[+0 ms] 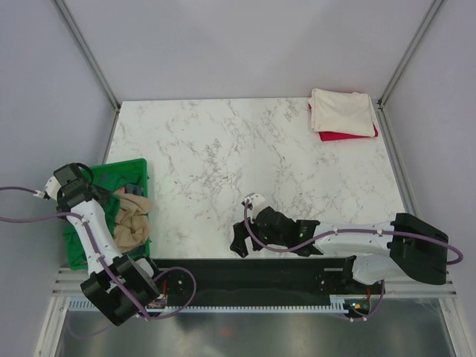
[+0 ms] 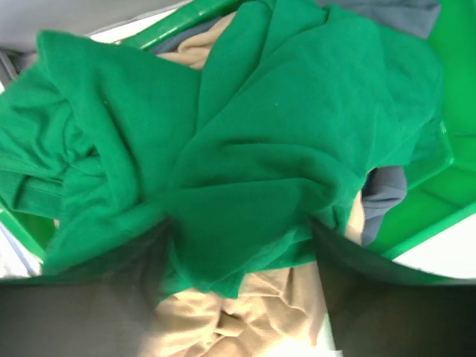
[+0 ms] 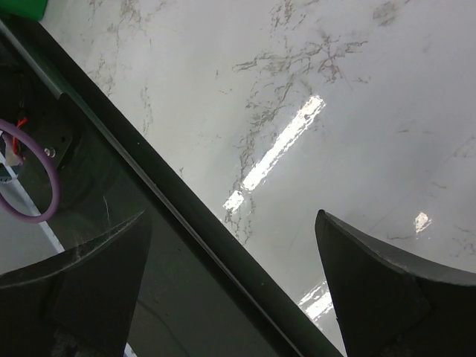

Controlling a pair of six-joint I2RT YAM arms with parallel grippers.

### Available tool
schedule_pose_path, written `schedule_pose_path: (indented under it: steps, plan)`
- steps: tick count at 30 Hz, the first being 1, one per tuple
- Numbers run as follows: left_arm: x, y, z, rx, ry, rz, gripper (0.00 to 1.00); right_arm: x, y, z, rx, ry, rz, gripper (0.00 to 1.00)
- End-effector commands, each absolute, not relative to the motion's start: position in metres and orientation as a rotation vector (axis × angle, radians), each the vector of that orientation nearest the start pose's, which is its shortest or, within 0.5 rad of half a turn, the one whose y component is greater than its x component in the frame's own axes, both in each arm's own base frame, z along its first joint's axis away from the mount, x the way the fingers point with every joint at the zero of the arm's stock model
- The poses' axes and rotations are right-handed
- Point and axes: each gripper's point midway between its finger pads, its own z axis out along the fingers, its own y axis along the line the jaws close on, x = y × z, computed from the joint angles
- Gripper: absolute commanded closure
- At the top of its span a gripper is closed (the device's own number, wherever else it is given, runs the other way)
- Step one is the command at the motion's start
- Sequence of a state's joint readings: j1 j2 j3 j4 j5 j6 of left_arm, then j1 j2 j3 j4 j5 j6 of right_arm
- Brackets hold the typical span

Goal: Fold and stack the t-shirts
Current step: Grab the tshirt from the pile

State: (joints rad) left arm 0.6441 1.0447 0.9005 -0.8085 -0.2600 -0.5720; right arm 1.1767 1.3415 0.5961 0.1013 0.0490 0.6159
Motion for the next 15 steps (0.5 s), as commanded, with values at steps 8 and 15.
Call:
schedule_pose_path:
  steps: [8, 15]
  plan:
    - [0.252, 0.132, 0.268, -1.286, 1.664, -0.080, 0.98, 0.128, 0.327, 0.076, -0.566, 2.263, 0.889, 0.02]
    - [0.331, -0.015, 0.444, -0.739, 1.535, -0.619, 0.98, 0.177, 0.298, 0.114, -0.398, 2.194, 0.697, 0.02]
